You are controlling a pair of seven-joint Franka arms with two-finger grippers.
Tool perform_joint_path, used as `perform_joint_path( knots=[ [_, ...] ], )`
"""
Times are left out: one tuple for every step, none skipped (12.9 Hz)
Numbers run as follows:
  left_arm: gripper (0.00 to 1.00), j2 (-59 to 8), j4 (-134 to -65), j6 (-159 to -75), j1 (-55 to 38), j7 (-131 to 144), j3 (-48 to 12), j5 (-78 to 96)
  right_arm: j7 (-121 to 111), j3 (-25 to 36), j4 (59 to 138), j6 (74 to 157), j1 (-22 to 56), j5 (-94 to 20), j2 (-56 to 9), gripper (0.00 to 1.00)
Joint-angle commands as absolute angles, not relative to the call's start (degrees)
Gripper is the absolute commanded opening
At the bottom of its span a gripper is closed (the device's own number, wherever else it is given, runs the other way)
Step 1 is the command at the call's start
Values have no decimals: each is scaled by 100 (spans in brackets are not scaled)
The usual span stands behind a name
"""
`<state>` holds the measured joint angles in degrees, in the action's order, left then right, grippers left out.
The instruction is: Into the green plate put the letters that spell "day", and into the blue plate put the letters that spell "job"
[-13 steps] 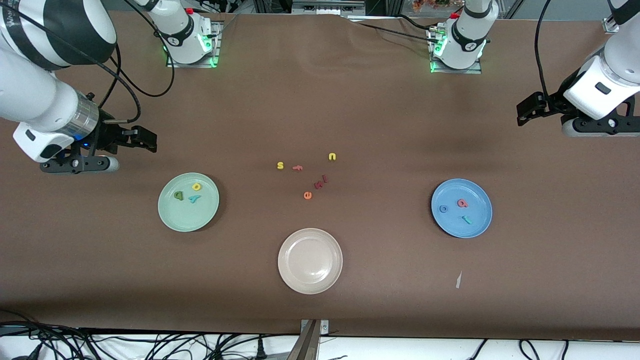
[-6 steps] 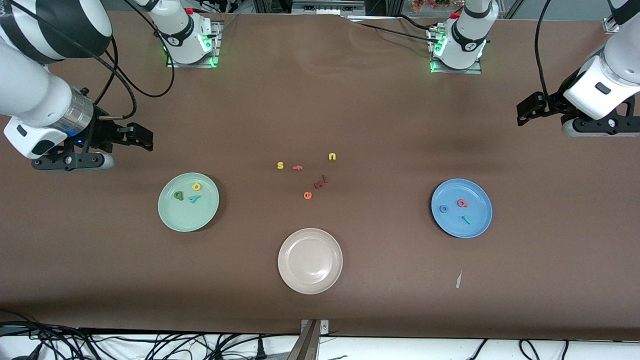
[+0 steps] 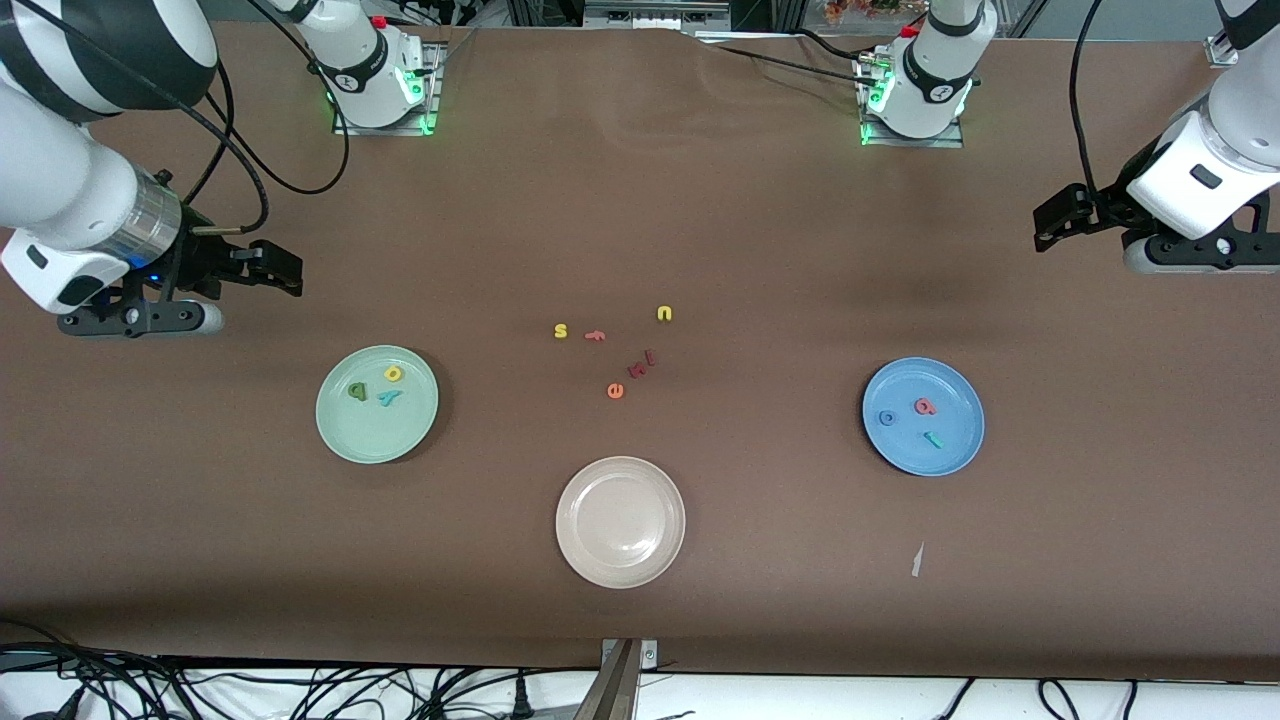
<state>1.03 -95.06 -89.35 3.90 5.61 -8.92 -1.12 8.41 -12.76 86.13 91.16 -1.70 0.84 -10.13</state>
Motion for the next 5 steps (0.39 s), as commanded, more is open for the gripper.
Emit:
perform_joint_path(
  knots=[
    [100, 44, -9343, -8798, 448, 422, -914, 44, 861, -1301, 8420, 8930, -193, 167, -1046, 100],
    [100, 44, -9343, -8798, 448, 431, -914, 44, 861, -1301, 8420, 8930, -193, 167, -1055, 100],
    [100, 44, -9343, -8798, 440, 431, -923, 44, 835, -1301, 8420, 8947, -202, 167, -1063, 100],
    [100, 44, -9343, -8798, 439, 422, -932, 44, 826, -1301, 8420, 8956, -211, 158, -1072, 100],
    [100, 44, -9343, -8798, 439, 422, -932, 44, 826, -1301, 8420, 8965, -211, 158, -1072, 100]
  ],
)
